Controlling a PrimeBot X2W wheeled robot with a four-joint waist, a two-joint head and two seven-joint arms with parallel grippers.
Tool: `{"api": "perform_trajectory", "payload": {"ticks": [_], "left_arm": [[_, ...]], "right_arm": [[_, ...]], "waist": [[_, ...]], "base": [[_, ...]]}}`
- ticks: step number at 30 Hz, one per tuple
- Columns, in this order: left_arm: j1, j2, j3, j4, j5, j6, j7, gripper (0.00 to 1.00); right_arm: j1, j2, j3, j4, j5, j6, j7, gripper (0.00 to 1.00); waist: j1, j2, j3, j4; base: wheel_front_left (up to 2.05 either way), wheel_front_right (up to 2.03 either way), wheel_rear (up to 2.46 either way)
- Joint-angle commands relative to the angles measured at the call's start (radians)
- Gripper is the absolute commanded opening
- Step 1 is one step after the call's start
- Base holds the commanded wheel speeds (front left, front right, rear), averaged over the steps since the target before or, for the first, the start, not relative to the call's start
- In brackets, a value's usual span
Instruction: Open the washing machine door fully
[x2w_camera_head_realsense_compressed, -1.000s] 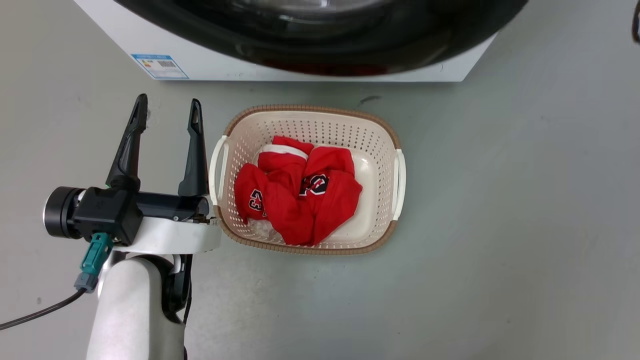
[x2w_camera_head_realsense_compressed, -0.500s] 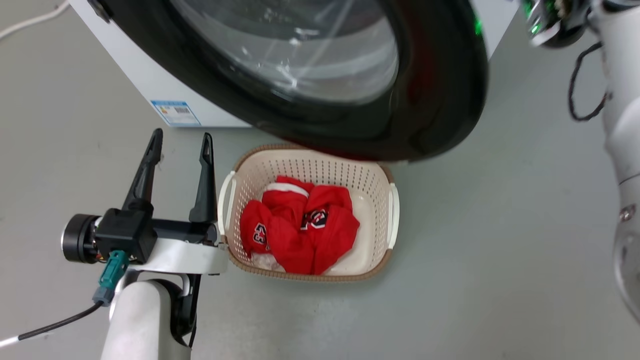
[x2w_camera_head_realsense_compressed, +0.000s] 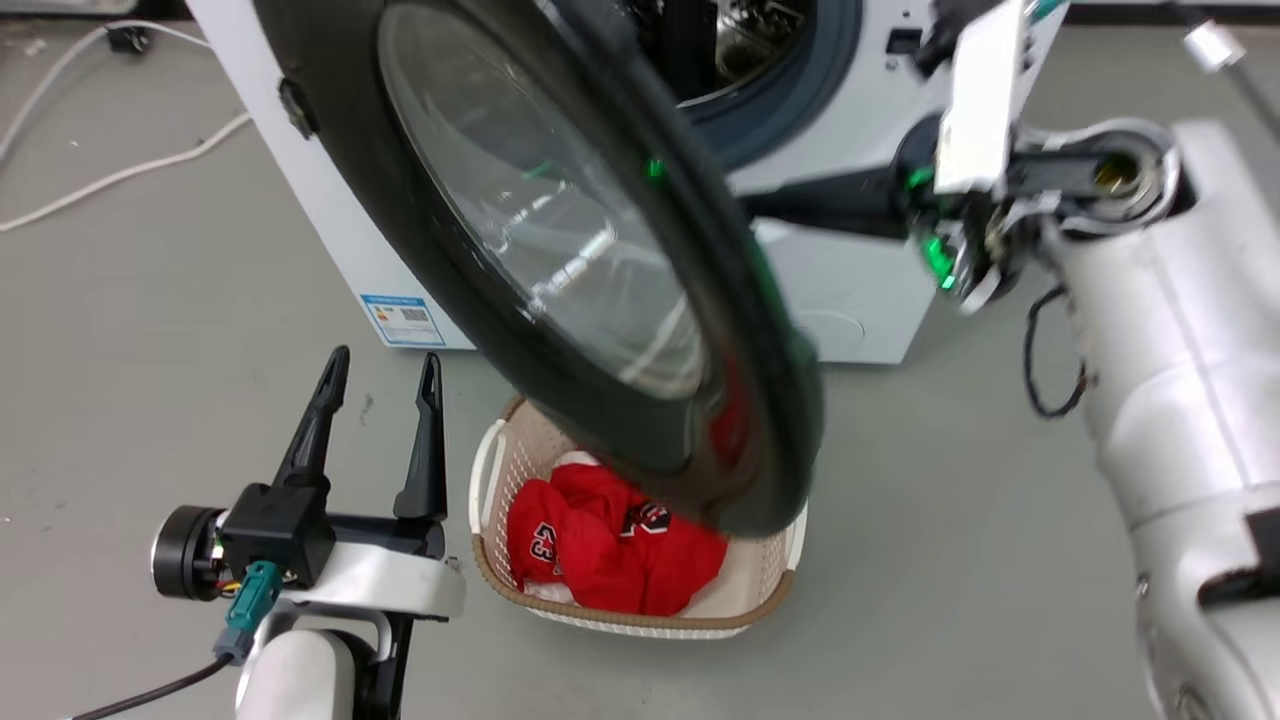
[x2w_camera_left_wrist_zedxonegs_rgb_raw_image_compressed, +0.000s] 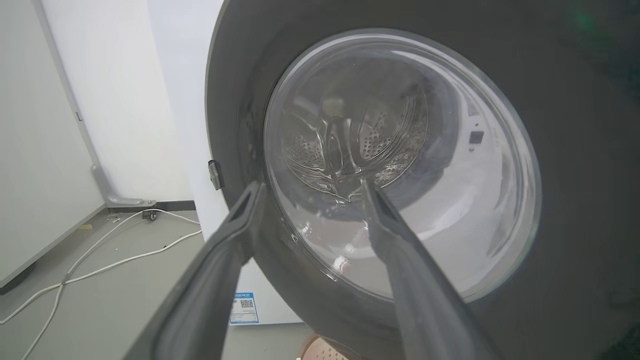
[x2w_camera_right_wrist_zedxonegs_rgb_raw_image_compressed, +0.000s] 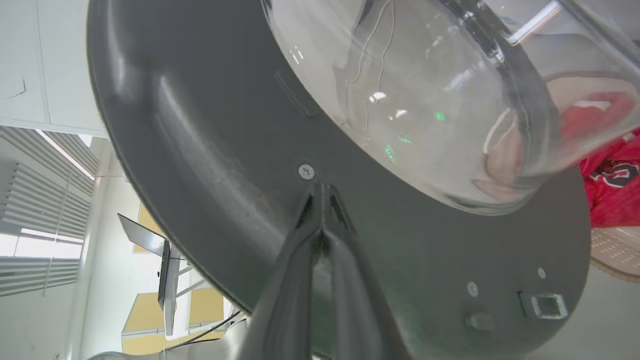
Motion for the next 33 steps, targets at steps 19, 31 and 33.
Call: {"api": "perform_trajectory", "payload": {"ticks": [19, 31, 33], "left_arm": [[0.055, -0.001, -0.020, 0.008, -0.015, 0.011, -0.003, 1.00], [0.072, -0.001, -0.006, 0.011, -0.016, 0.018, -0.003, 1.00], [0.079, -0.001, -0.002, 0.011, -0.014, 0.020, -0.003, 1.00]], "right_arm": [[0.205, 0.009, 0.391, -0.195, 0.376, 0.000, -0.178, 0.00], [0.380, 0.002, 0.240, -0.288, 0.420, 0.000, -0.731, 0.00], [0.451, -0.011, 0.199, -0.325, 0.427, 0.000, -0.791, 0.00]], "waist": [[0.0001, 0.0000, -0.069, 0.022], [0.0001, 0.0000, -0.088, -0.010], [0.0001, 0.0000, -0.099, -0.015]], "base": [[0.00, 0.00, 0.00], [0.00, 0.00, 0.00], [0.00, 0.00, 0.00]]}}
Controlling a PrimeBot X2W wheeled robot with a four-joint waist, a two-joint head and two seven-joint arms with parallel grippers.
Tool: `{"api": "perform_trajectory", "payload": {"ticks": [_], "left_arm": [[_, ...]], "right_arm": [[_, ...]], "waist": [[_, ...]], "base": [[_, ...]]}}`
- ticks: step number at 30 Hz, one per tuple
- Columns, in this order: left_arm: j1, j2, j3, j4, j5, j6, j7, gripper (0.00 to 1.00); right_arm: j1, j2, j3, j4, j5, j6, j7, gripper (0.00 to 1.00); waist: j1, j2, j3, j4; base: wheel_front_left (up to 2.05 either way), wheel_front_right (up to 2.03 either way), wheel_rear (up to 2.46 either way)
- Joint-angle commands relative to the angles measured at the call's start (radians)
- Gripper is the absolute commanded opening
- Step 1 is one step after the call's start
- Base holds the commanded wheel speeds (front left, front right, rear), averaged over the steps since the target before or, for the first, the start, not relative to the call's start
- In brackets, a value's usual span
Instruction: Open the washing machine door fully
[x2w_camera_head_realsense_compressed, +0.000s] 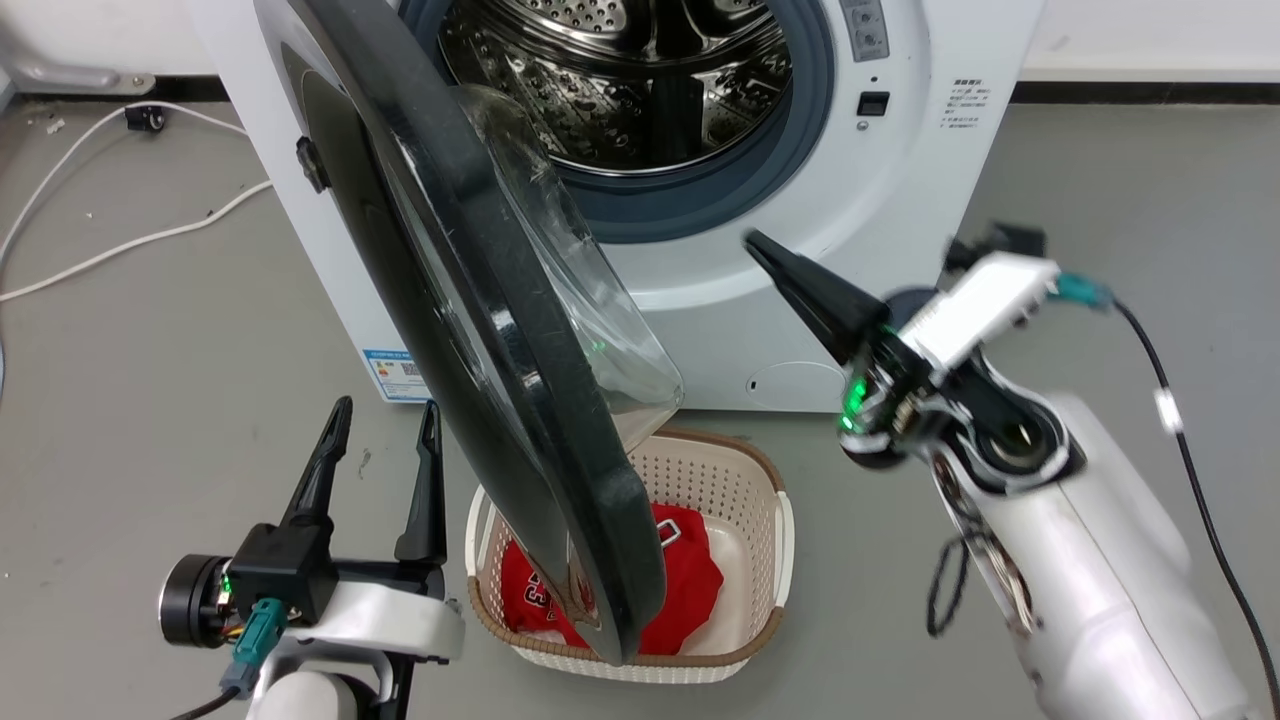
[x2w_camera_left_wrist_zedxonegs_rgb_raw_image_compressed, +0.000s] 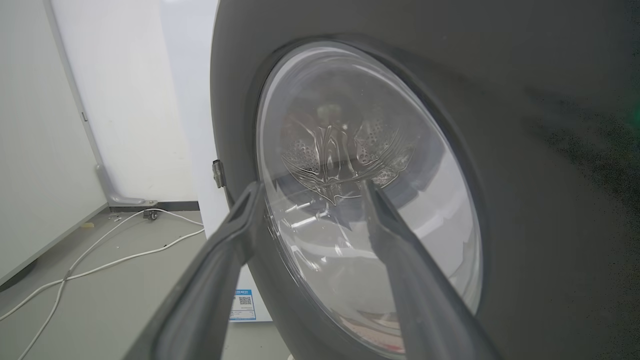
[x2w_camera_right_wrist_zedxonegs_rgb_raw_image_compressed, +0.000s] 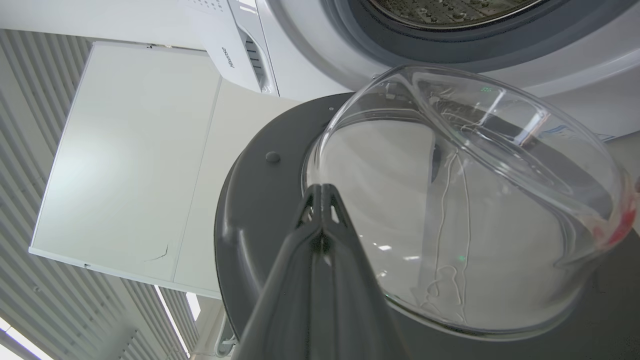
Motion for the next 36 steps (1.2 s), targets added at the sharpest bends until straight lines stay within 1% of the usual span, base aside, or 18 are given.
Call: {"api": "perform_trajectory", "payload": {"ticks": [1, 2, 3, 4, 5, 8, 13, 18, 19, 21, 22, 23, 25, 27, 28, 30, 32, 36], "left_arm": [[0.019, -0.001, 0.005, 0.001, 0.002, 0.005, -0.003, 1.00], [0.023, -0.001, 0.008, 0.002, 0.003, 0.004, -0.003, 1.00], [0.028, -0.001, 0.009, 0.003, 0.005, 0.004, -0.003, 1.00], [0.033, -0.001, 0.013, 0.003, 0.005, 0.004, -0.003, 1.00], [0.036, -0.001, 0.015, 0.004, 0.006, 0.003, -0.003, 1.00], [0.048, -0.001, 0.017, 0.007, 0.004, 0.001, -0.003, 1.00], [0.060, -0.001, 0.015, 0.010, 0.001, -0.002, -0.003, 1.00], [0.073, -0.001, 0.021, 0.010, 0.001, -0.001, -0.003, 1.00], [0.074, -0.001, 0.022, 0.009, 0.002, 0.000, -0.003, 1.00], [0.075, -0.001, 0.023, 0.008, 0.003, 0.001, -0.003, 1.00], [0.074, -0.001, 0.024, 0.007, 0.003, 0.001, -0.003, 1.00], [0.073, -0.001, 0.025, 0.006, 0.003, 0.002, -0.003, 1.00], [0.070, -0.001, 0.027, 0.004, 0.004, 0.003, -0.003, 1.00], [0.065, -0.001, 0.028, 0.002, 0.005, 0.004, -0.003, 1.00], [0.065, -0.001, 0.028, 0.002, 0.005, 0.004, -0.003, 1.00], [0.061, -0.001, 0.027, 0.000, 0.005, 0.006, -0.003, 1.00], [0.057, -0.001, 0.029, 0.000, 0.005, 0.007, -0.003, 1.00], [0.053, -0.001, 0.032, -0.001, 0.009, 0.005, -0.003, 1.00]], "right_arm": [[0.067, -0.021, -0.024, -0.029, -0.003, 0.000, -0.042, 0.00], [0.106, -0.026, -0.046, -0.050, -0.002, 0.000, -0.077, 0.14], [0.142, -0.028, -0.063, -0.073, 0.002, 0.000, -0.106, 0.45], [0.178, -0.038, -0.086, -0.096, -0.008, 0.000, -0.150, 0.96], [0.217, -0.047, -0.108, -0.121, -0.015, 0.000, -0.189, 1.00], [0.338, -0.067, -0.164, -0.201, -0.053, 0.000, -0.310, 1.00], [0.502, -0.084, -0.222, -0.312, -0.126, 0.000, -0.470, 1.00], [0.602, -0.111, -0.242, -0.369, -0.296, 0.000, -0.621, 1.00], [0.613, -0.121, -0.255, -0.373, -0.349, 0.000, -0.638, 1.00], [0.632, -0.130, -0.291, -0.374, -0.500, 0.000, -0.657, 1.00], [0.638, -0.121, -0.316, -0.377, -0.580, 0.000, -0.660, 1.00], [0.639, -0.098, -0.366, -0.396, -0.667, 0.000, -0.661, 1.00], [0.650, -0.066, -0.449, -0.448, -0.876, 0.000, -0.660, 1.00], [0.664, -0.037, -0.498, -0.518, -1.105, 0.000, -0.661, 1.00], [0.664, -0.037, -0.498, -0.518, -1.105, 0.000, -0.661, 1.00], [0.677, -0.016, -0.515, -0.588, -1.298, 0.000, -0.661, 1.00], [0.697, -0.001, -0.509, -0.637, -1.434, 0.000, -0.661, 1.00], [0.743, 0.008, -0.472, -0.684, -1.623, 0.000, -0.661, 1.00]], "waist": [[0.0001, 0.0000, -0.014, -0.006], [0.0001, 0.0000, -0.020, -0.008], [0.0001, 0.0000, -0.025, -0.009], [0.0001, 0.0000, -0.029, -0.011], [0.0001, 0.0000, -0.034, -0.011], [0.0001, 0.0000, -0.050, -0.010], [0.0001, 0.0000, -0.066, -0.004], [0.0001, 0.0000, -0.074, -0.005], [0.0001, 0.0000, -0.075, -0.007], [0.0001, 0.0000, -0.076, -0.009], [0.0001, 0.0000, -0.076, -0.010], [0.0001, 0.0000, -0.076, -0.011], [0.0001, 0.0000, -0.074, -0.012], [0.0001, 0.0000, -0.071, -0.013], [0.0001, 0.0000, -0.071, -0.013], [0.0001, 0.0000, -0.068, -0.013], [0.0001, 0.0000, -0.067, -0.013], [0.0001, 0.0000, -0.066, -0.013]], "base": [[0.00, 0.00, 0.00], [0.00, 0.00, 0.00], [0.00, 0.00, 0.00], [0.00, 0.00, 0.00], [0.00, 0.00, 0.00], [0.00, 0.00, 0.00], [0.00, 0.00, 0.00], [0.00, 0.00, 0.00], [0.00, 0.00, 0.00], [0.00, 0.00, 0.00], [0.00, 0.00, 0.00], [0.00, 0.00, 0.00], [0.00, 0.00, 0.00], [0.00, 0.00, 0.00], [0.00, 0.00, 0.00], [0.00, 0.00, 0.00], [0.00, 0.00, 0.00], [0.00, 0.00, 0.00]]}}
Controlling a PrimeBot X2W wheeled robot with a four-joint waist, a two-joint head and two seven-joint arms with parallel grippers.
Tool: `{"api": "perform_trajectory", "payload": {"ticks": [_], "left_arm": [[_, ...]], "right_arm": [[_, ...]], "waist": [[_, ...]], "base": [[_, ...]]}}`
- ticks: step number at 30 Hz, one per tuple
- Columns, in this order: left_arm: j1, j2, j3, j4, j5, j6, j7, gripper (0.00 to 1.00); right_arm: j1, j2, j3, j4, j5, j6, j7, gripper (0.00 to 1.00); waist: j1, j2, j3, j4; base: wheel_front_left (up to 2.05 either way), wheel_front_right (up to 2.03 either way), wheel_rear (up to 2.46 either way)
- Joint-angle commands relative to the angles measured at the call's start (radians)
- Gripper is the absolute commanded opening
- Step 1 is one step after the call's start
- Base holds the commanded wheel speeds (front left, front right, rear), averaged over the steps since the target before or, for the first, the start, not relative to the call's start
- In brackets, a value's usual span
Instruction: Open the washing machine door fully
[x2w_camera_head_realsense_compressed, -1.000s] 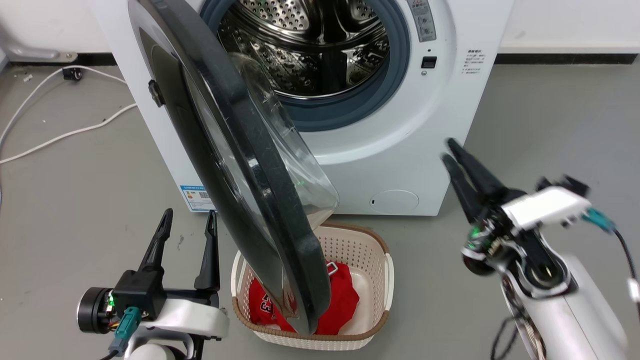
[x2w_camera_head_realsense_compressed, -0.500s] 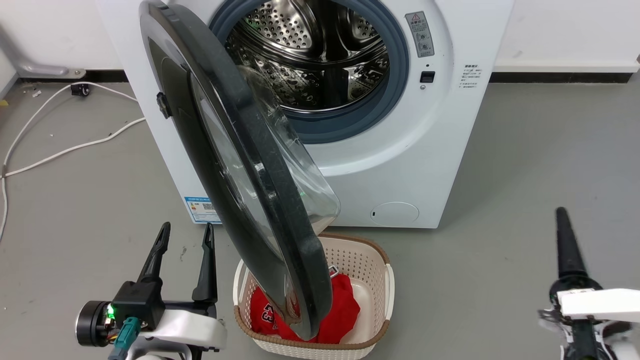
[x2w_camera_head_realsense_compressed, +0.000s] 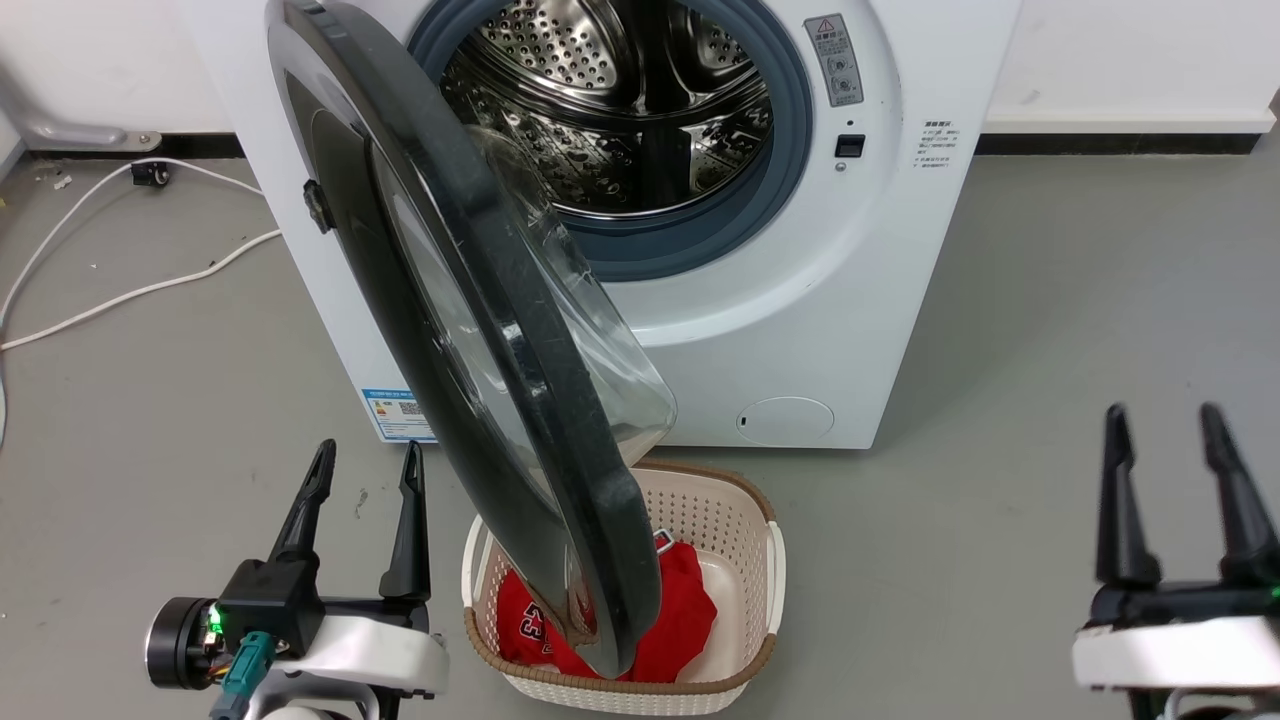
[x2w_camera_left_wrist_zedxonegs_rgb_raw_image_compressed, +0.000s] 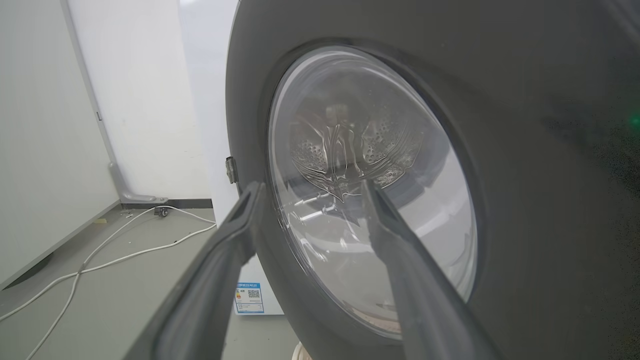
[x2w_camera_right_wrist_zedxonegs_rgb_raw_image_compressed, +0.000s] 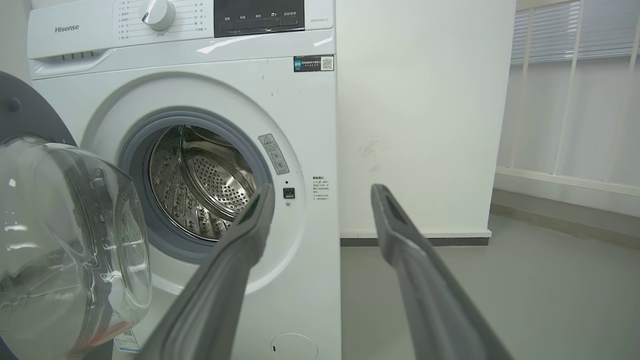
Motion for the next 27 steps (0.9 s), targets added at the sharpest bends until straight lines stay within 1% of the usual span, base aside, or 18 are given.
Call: {"api": "perform_trajectory", "payload": {"ticks": [1, 4, 7, 8, 11, 20, 21, 22, 23, 27], "left_arm": [[-0.012, 0.000, 0.003, -0.003, 0.005, 0.002, -0.003, 1.00], [-0.012, 0.000, 0.004, -0.004, 0.007, 0.000, -0.003, 1.00], [-0.013, 0.000, 0.006, -0.005, 0.007, -0.001, -0.003, 1.00], [-0.013, 0.000, 0.006, -0.005, 0.008, -0.002, -0.003, 1.00], [-0.012, 0.000, 0.004, -0.005, 0.010, -0.003, -0.003, 1.00], [-0.012, 0.000, 0.002, -0.011, 0.010, -0.007, -0.003, 1.00], [-0.013, 0.000, 0.001, -0.015, 0.011, -0.009, -0.003, 0.75], [-0.012, 0.000, 0.000, -0.016, 0.011, -0.011, -0.003, 0.32], [-0.011, 0.000, -0.001, -0.018, 0.010, -0.012, -0.003, 0.00], [-0.017, 0.000, 0.001, -0.031, 0.005, -0.019, -0.003, 0.00]], "right_arm": [[0.020, 0.004, 0.009, 0.003, -0.008, 0.000, -0.001, 1.00], [0.046, 0.003, 0.024, 0.029, -0.054, 0.000, -0.001, 1.00], [0.052, 0.004, 0.032, 0.059, -0.061, 0.000, -0.001, 1.00], [0.049, 0.004, 0.034, 0.069, -0.041, 0.000, -0.001, 1.00], [0.037, 0.004, 0.033, 0.088, -0.035, 0.000, -0.001, 1.00], [0.017, 0.004, 0.029, 0.109, -0.039, 0.000, -0.001, 1.00], [0.017, 0.004, 0.029, 0.111, -0.039, 0.000, -0.001, 1.00], [0.016, 0.004, 0.030, 0.111, -0.040, 0.000, -0.001, 1.00], [0.016, 0.004, 0.030, 0.112, -0.040, 0.000, -0.001, 1.00], [0.017, 0.004, 0.034, 0.112, -0.035, 0.000, -0.001, 1.00]], "waist": [[0.0000, -0.0001, 0.000, 0.000], [0.0000, -0.0001, 0.002, -0.001], [0.0000, -0.0001, 0.003, -0.003], [0.0000, -0.0001, 0.003, -0.004], [0.0000, -0.0001, 0.005, -0.005], [0.0000, -0.0001, 0.008, -0.006], [0.0000, -0.0001, 0.008, -0.007], [0.0000, -0.0001, 0.008, -0.007], [0.0000, -0.0001, 0.009, -0.007], [0.0000, -0.0001, 0.009, -0.009]], "base": [[0.00, 0.00, 0.00], [0.00, 0.00, 0.00], [0.00, 0.00, 0.00], [0.00, 0.00, 0.00], [0.00, 0.00, 0.00], [0.00, 0.00, 0.00], [0.00, 0.00, 0.00], [0.00, 0.00, 0.00], [0.00, 0.00, 0.00], [0.00, 0.00, 0.00]]}}
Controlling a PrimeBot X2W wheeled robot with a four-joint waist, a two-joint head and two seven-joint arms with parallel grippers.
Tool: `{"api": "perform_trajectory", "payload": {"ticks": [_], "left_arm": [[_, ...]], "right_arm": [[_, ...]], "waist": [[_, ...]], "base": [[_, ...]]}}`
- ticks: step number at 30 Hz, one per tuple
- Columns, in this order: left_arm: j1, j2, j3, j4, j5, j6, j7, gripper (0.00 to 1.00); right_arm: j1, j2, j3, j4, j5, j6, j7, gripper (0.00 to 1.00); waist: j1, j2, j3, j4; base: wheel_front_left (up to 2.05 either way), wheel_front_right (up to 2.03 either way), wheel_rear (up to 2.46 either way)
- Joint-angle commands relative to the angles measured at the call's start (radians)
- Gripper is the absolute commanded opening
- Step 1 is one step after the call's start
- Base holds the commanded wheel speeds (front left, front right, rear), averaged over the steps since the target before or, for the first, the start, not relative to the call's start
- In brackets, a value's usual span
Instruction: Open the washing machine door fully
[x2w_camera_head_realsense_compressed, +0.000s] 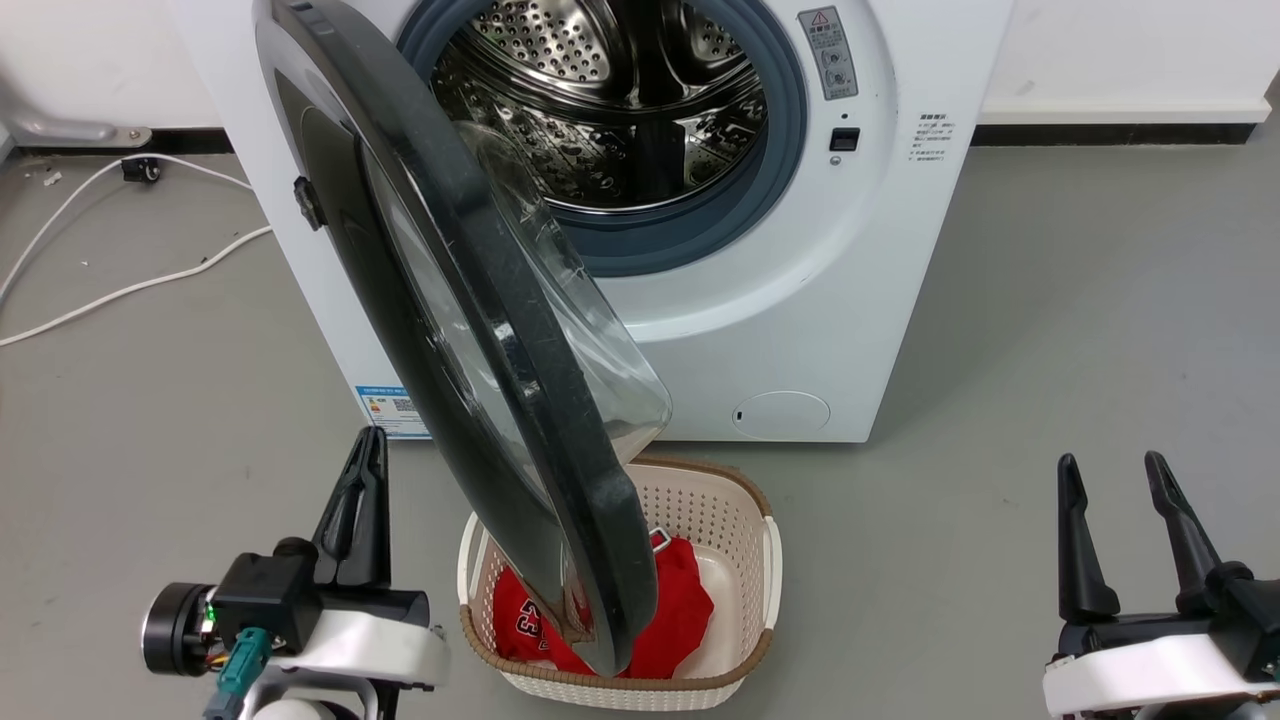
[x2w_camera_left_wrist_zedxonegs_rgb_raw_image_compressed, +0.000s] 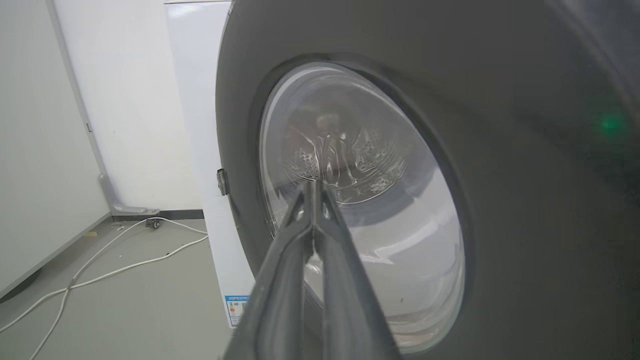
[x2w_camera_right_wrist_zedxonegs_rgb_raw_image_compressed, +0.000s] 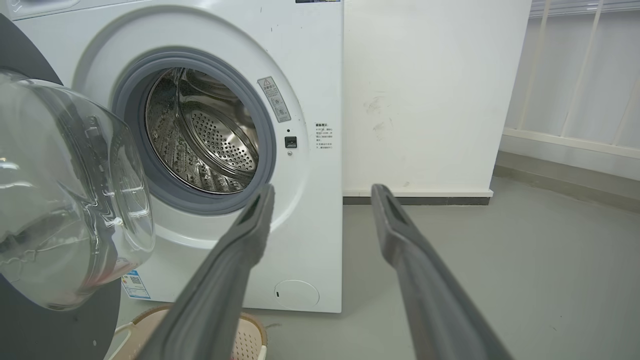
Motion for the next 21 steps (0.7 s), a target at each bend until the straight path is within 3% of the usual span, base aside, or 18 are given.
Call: {"api": "perform_trajectory", "payload": {"ticks": [1, 8, 15, 21], "left_arm": [[-0.016, 0.000, 0.003, -0.013, -0.001, -0.002, -0.003, 0.00], [-0.042, 0.000, 0.015, -0.135, -0.011, 0.002, -0.003, 0.00], [-0.098, 0.000, 0.009, -0.389, -0.024, 0.024, -0.002, 0.00], [-0.148, 0.000, -0.049, -0.594, -0.001, 0.018, -0.002, 0.00]], "right_arm": [[-0.011, 0.002, 0.003, 0.003, 0.004, 0.000, -0.001, 1.00], [-0.011, 0.002, 0.002, 0.013, -0.004, 0.000, -0.001, 1.00], [-0.018, 0.002, 0.002, 0.021, -0.001, 0.000, -0.001, 1.00], [-0.023, 0.002, 0.005, 0.024, 0.002, 0.000, -0.001, 1.00]], "waist": [[0.0000, 0.0000, 0.000, 0.000], [0.0000, 0.0000, 0.003, 0.002], [0.0000, 0.0000, 0.005, 0.003], [0.0000, 0.0000, 0.007, -0.002]], "base": [[0.00, 0.00, 0.00], [0.00, 0.00, 0.00], [0.00, 0.00, 0.00], [0.00, 0.00, 0.00]]}}
